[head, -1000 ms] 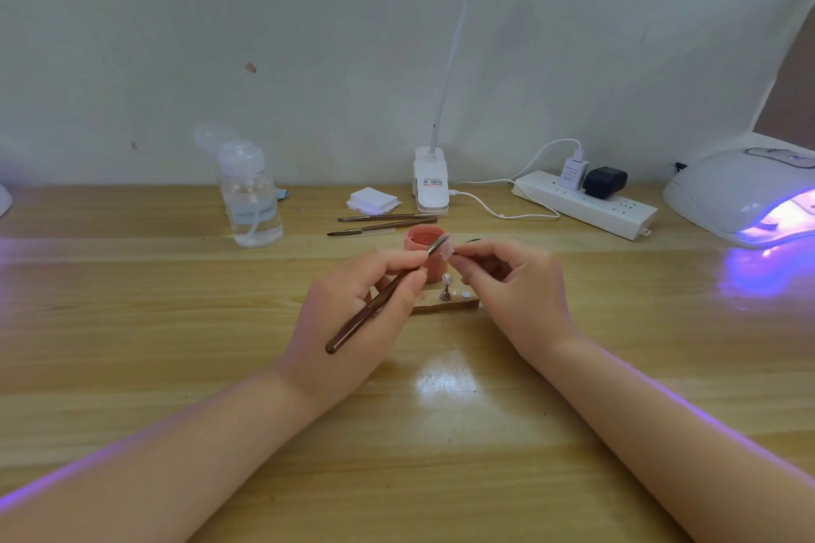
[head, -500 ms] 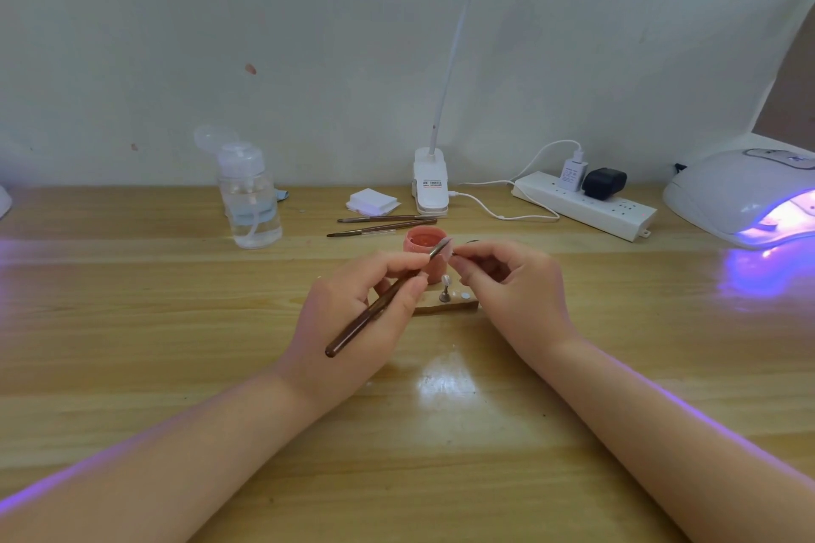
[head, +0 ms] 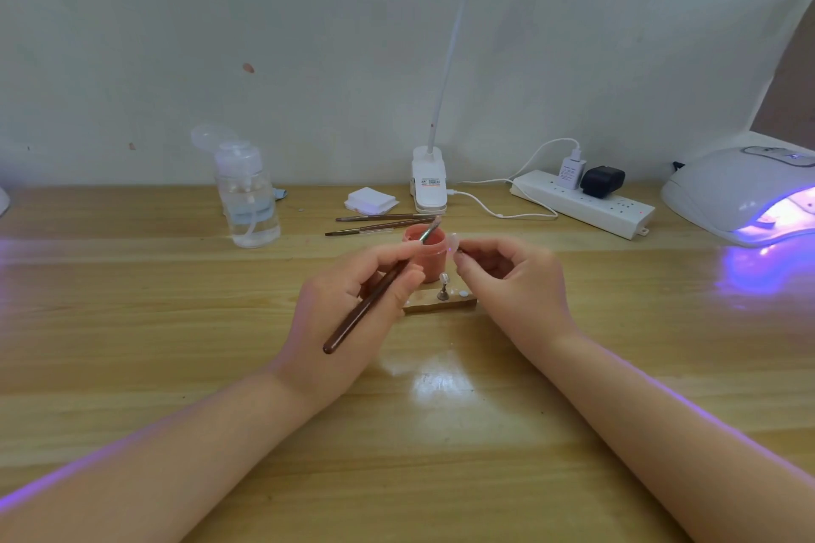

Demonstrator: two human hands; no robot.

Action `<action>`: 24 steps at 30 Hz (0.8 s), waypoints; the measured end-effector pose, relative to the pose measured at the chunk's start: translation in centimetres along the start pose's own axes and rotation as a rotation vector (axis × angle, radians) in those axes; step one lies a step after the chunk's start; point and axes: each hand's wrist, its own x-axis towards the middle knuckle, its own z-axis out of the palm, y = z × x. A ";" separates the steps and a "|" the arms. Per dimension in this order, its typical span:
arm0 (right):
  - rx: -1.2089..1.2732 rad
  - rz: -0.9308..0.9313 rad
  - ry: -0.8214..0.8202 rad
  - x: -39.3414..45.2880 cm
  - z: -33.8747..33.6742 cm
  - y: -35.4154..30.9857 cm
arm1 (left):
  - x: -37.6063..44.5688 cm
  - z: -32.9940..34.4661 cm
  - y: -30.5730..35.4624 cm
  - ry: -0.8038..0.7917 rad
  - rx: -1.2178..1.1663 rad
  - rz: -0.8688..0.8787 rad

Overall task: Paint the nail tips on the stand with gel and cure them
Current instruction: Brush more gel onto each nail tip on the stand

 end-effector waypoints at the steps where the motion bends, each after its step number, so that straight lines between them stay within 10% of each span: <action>1: 0.010 0.001 -0.003 0.0 0.0 -0.1 | 0.0 0.0 -0.1 -0.007 0.014 0.022; 24: -0.071 -0.030 -0.014 0.2 0.0 0.5 | -0.4 -0.1 0.0 -0.033 0.103 0.053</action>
